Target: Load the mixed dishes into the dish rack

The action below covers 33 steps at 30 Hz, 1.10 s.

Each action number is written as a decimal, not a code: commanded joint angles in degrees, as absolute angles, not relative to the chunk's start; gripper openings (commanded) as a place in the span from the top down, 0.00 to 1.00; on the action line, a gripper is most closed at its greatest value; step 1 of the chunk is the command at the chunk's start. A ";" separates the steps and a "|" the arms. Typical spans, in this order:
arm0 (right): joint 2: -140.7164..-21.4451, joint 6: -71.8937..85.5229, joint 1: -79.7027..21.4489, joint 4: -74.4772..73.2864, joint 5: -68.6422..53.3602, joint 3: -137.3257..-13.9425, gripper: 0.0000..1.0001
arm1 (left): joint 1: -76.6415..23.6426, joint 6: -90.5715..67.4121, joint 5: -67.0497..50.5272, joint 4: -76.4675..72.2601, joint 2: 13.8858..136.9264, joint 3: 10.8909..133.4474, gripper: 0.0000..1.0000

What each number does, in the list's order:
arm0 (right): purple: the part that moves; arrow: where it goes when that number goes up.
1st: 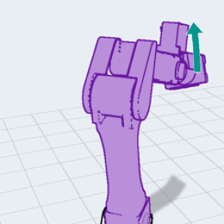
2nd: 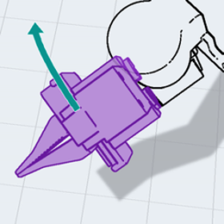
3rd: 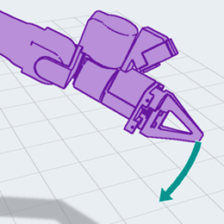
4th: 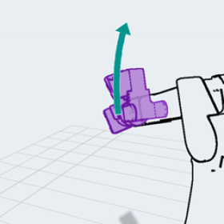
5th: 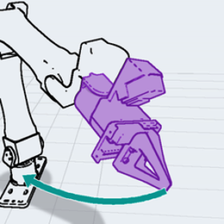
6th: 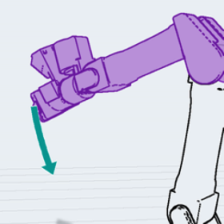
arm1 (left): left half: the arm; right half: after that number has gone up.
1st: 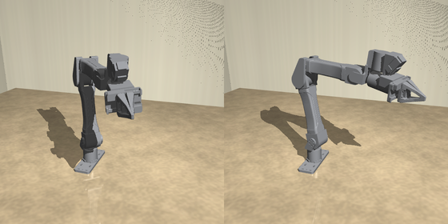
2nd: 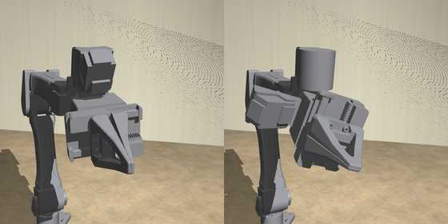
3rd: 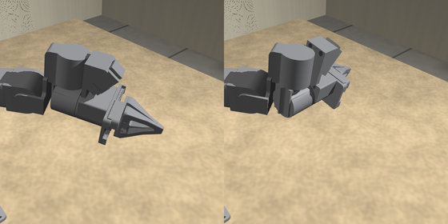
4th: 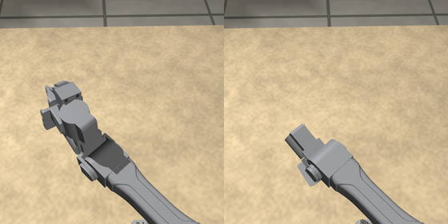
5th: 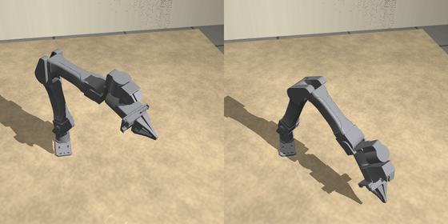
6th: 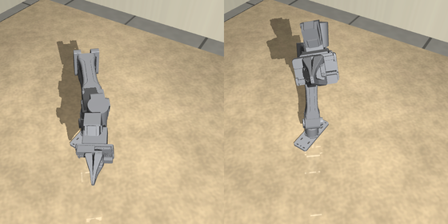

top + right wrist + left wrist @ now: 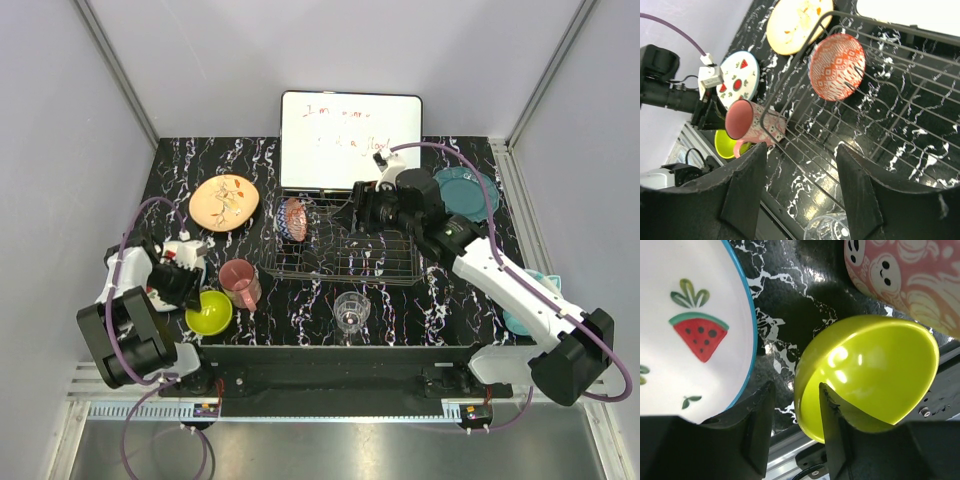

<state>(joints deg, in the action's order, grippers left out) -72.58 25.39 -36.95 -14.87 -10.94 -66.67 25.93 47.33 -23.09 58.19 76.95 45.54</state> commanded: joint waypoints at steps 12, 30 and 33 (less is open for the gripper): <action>-70.40 24.44 -36.74 -14.15 -7.38 -64.51 0.37 | 25.93 46.67 -26.63 54.41 78.05 44.47 0.35; -68.64 24.79 -36.21 -14.85 -7.03 -64.43 0.40 | 23.82 41.67 -19.08 61.86 65.40 57.02 1.00; -68.47 25.22 -36.21 -14.77 -7.47 -63.99 0.40 | 18.74 38.42 -12.50 65.38 59.69 64.14 1.00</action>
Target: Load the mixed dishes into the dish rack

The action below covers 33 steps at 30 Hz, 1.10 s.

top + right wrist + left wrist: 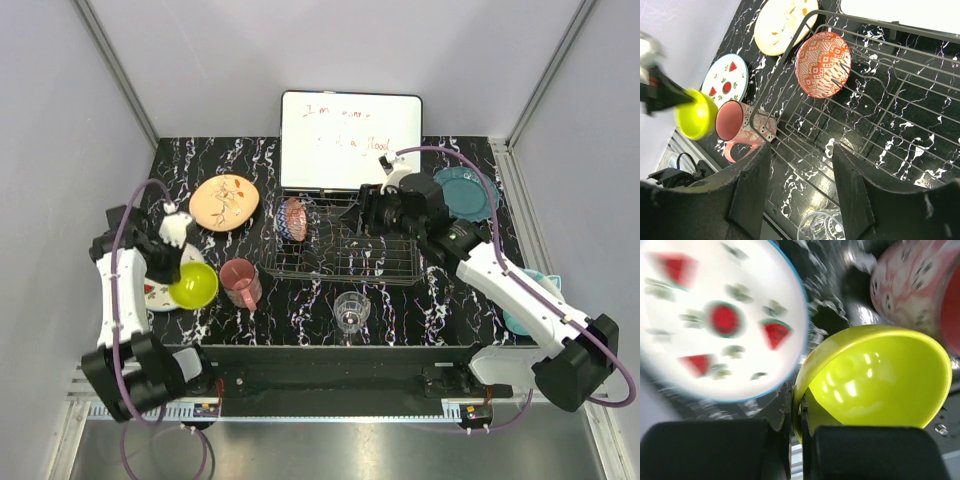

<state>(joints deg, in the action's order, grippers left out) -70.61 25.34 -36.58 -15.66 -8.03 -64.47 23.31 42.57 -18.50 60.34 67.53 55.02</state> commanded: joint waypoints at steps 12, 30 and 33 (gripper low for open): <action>-64.08 27.69 -36.12 -15.90 -5.01 -61.44 0.45 | -19.59 22.58 38.56 63.46 64.59 86.83 1.00; -57.13 30.23 -35.07 -22.50 -0.26 -59.77 0.47 | -51.59 -1.91 63.46 66.09 81.65 92.11 1.00; -56.69 30.67 -34.98 -22.50 -0.26 -59.68 0.47 | -52.99 -6.41 62.23 66.62 83.14 91.23 1.00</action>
